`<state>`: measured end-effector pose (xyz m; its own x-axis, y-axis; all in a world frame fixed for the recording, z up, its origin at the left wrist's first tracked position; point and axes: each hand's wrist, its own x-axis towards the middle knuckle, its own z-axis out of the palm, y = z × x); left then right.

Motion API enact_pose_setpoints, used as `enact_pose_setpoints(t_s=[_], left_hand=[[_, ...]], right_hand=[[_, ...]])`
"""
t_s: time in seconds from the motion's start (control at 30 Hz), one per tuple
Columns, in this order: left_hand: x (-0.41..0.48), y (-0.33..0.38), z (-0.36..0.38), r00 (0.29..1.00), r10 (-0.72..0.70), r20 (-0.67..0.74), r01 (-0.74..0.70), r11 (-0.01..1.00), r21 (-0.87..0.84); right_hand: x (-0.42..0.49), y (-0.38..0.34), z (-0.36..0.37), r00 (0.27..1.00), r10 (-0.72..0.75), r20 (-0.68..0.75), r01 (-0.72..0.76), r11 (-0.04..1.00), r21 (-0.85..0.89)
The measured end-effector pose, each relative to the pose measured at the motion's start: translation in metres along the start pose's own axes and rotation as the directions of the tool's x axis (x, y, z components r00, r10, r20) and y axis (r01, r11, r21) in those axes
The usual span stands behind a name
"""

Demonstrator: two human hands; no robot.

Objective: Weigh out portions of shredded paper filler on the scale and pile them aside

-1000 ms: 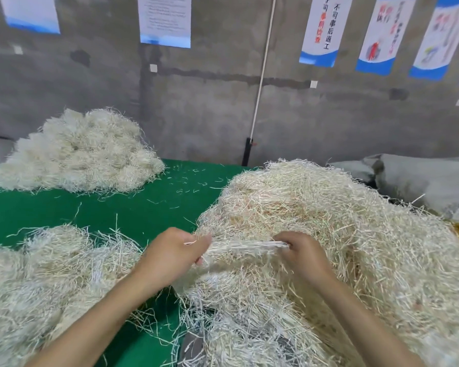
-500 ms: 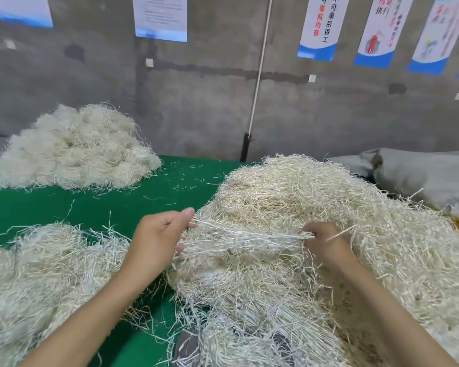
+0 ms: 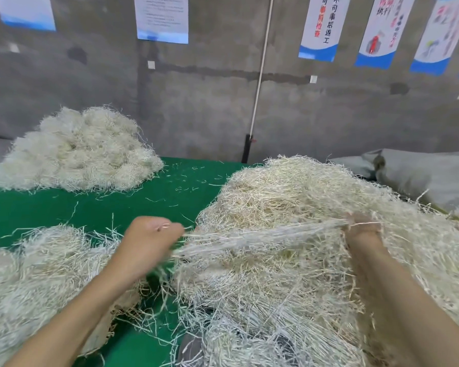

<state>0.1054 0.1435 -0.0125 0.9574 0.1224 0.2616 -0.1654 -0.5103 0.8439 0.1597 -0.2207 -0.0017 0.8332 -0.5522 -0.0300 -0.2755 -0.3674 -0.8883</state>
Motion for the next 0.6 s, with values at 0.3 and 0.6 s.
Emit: enact_pose_setpoints(t_s=[0.3,0.6], left_hand=[[0.008,-0.008,0.004,0.988,0.149,-0.027,-0.119,0.876,0.468],[0.001,-0.039,0.014,0.804,-0.102,0.585,-0.489,0.446,0.749]], right_hand=[[-0.05,-0.045,-0.005,0.696,-0.283,0.66,0.634,0.674,-0.379],[-0.067,-0.055,0.02,0.534,-0.57,0.624,0.818,0.534,-0.213]])
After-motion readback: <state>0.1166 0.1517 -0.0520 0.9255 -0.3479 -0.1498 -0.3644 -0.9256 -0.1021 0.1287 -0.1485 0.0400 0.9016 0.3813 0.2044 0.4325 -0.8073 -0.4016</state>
